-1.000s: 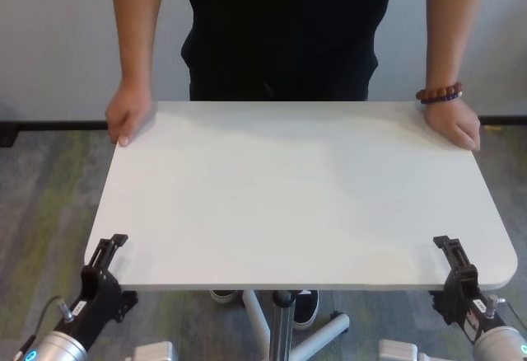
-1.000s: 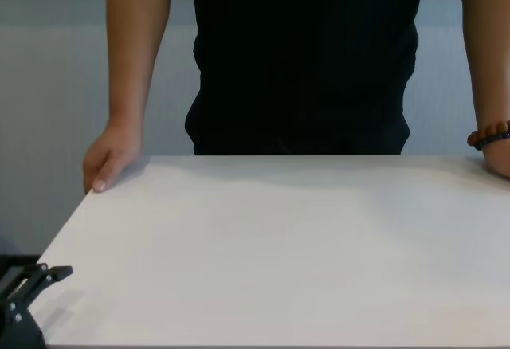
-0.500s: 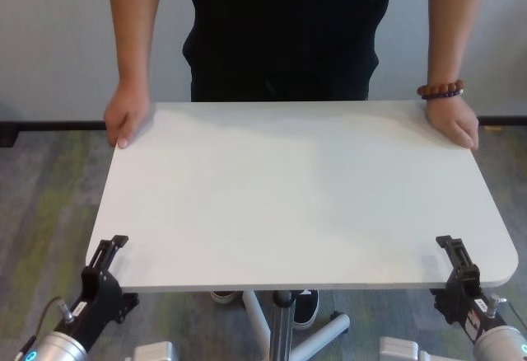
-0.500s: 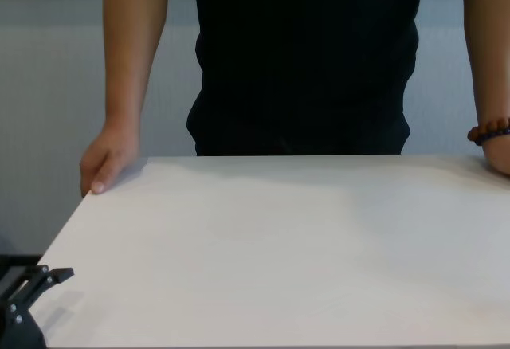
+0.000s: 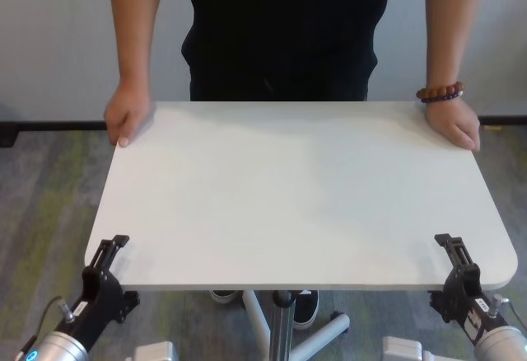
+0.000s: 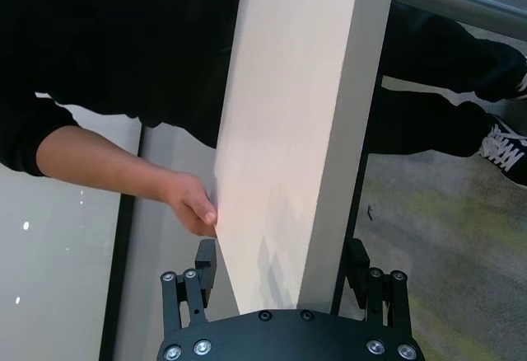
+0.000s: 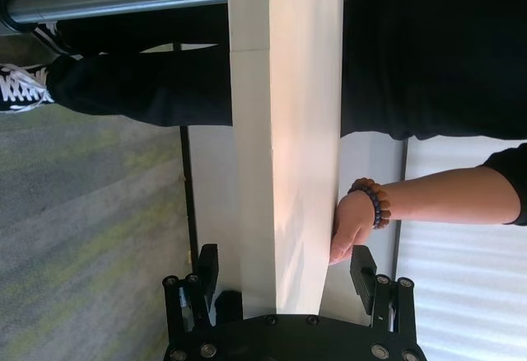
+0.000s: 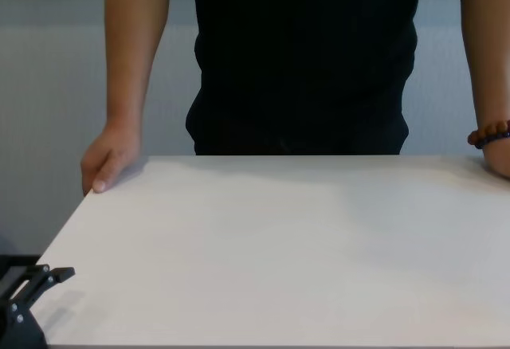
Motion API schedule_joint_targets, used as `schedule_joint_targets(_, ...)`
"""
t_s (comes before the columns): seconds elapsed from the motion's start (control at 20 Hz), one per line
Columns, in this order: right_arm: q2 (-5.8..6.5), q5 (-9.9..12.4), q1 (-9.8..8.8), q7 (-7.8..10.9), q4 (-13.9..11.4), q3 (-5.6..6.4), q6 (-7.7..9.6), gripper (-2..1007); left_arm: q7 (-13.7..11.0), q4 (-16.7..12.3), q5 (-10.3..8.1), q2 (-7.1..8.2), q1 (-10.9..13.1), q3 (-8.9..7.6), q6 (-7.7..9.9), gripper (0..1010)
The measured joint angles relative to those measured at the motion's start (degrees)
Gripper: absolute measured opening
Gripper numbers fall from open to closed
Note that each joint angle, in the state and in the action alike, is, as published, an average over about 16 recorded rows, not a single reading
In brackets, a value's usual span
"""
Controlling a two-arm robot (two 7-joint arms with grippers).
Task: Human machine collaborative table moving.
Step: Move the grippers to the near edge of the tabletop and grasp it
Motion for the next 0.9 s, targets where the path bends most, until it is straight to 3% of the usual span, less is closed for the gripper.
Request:
schedule_joint_targets(0.25,-0.03,0.4,-0.19,-0.24,-0.1,0.27,-0.67,1005,0.0,0.0,0.00,0.01,0.0,0.00,-0.01,1002)
schedule_joint_targets(0.9,0.01,0.3,-0.12,-0.02,-0.1,0.11,-0.11,1005,0.0,0.0,-0.03,0.02,0.0,-0.05,-0.02,1002)
